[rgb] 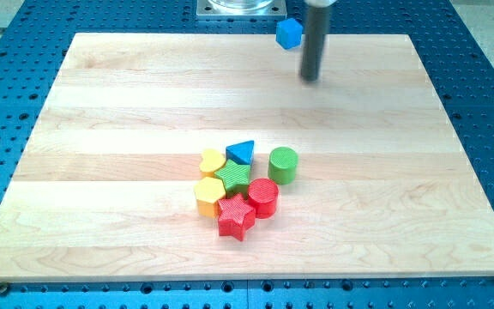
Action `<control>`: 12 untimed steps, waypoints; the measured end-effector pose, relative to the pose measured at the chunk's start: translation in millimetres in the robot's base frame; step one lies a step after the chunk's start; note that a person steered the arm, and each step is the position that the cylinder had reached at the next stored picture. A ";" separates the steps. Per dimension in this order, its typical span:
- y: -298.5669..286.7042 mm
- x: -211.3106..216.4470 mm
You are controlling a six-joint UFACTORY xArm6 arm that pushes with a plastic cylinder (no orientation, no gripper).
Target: Move the blue cube above the triangle
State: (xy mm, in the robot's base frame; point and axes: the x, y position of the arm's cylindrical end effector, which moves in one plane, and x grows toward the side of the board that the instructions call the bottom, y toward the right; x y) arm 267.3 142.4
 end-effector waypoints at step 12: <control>-187.0 38.1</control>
State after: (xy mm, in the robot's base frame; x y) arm 305.4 -44.6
